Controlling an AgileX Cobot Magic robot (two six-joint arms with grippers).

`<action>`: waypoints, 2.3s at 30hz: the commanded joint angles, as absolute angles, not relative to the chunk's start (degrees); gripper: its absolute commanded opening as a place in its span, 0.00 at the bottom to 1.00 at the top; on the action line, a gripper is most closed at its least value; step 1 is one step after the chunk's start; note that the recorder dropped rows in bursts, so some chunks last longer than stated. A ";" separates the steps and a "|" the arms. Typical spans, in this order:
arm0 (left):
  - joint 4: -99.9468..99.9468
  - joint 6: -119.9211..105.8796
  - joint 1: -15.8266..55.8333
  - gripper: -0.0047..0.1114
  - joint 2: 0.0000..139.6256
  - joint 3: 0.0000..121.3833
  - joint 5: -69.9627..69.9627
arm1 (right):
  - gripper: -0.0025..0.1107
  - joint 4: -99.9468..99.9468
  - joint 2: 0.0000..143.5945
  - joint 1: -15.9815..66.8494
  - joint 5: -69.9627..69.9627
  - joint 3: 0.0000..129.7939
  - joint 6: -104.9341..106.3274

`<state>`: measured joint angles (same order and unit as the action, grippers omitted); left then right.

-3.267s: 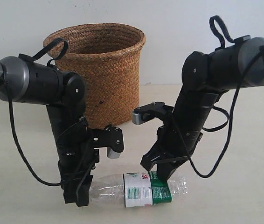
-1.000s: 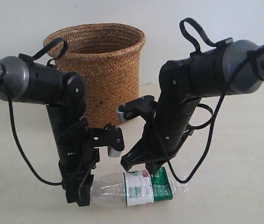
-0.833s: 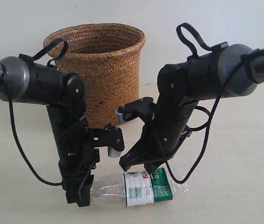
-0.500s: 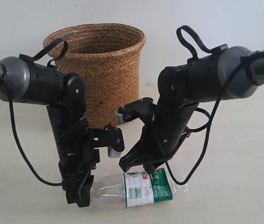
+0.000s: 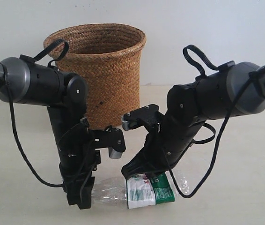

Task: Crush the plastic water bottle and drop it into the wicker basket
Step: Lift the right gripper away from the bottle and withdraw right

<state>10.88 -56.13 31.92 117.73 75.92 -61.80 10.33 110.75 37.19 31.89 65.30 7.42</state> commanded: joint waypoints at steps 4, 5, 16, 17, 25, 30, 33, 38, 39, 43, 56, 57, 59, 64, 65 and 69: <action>10.54 -55.29 32.23 0.07 117.41 76.34 -62.01 | 0.02 8.92 112.67 37.22 35.41 63.34 7.07; 10.54 -55.29 32.23 0.07 117.41 76.34 -62.01 | 0.02 8.92 112.67 37.22 34.96 63.34 6.91; 10.54 -55.29 32.23 0.07 117.41 76.34 -62.01 | 0.02 8.92 112.67 37.22 32.24 63.34 6.53; 10.54 -55.29 32.23 0.07 117.41 76.34 -62.01 | 0.02 8.92 112.67 37.22 32.11 63.34 6.53; 10.54 -55.08 32.23 0.07 117.41 76.34 -62.01 | 0.02 8.71 112.67 37.22 32.39 63.34 6.53; 10.54 -55.08 32.23 0.07 117.41 76.34 -62.01 | 0.02 8.66 110.75 37.22 34.24 63.34 6.53; 10.54 -54.95 32.23 0.07 117.41 76.34 -62.01 | 0.02 7.73 107.54 37.22 35.36 63.34 6.92; 10.54 -54.95 32.23 0.07 117.41 76.34 -62.01 | 0.02 5.50 99.33 37.22 38.98 63.34 6.92; 10.54 -54.95 32.23 0.07 117.41 76.34 -62.01 | 0.02 5.06 97.33 37.22 40.29 63.34 6.92; 10.54 -54.95 32.23 0.07 117.41 76.34 -62.01 | 0.02 3.71 89.00 37.22 41.59 63.34 6.79; 10.04 -54.94 31.91 0.07 117.41 76.34 -62.01 | 0.02 3.17 59.07 37.22 39.57 59.00 11.05; 10.04 -54.94 31.91 0.07 117.41 76.34 -62.01 | 0.02 3.17 56.40 37.22 38.51 57.01 11.05; 9.96 -54.94 31.79 0.07 117.41 76.34 -62.01 | 0.02 3.17 51.63 37.22 37.22 52.86 11.05; 9.71 -54.94 31.81 0.07 117.41 76.34 -62.01 | 0.02 3.34 38.70 37.22 30.96 40.41 10.57; 9.64 -54.94 31.81 0.07 117.41 76.34 -62.01 | 0.02 3.34 36.14 37.22 30.15 38.68 9.76; 9.11 -54.94 31.81 0.07 117.41 76.34 -62.01 | 0.02 3.34 27.82 37.22 29.39 31.63 6.23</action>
<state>10.13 -55.53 31.96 117.73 75.92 -62.18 3.61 32.97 37.19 30.97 36.18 8.79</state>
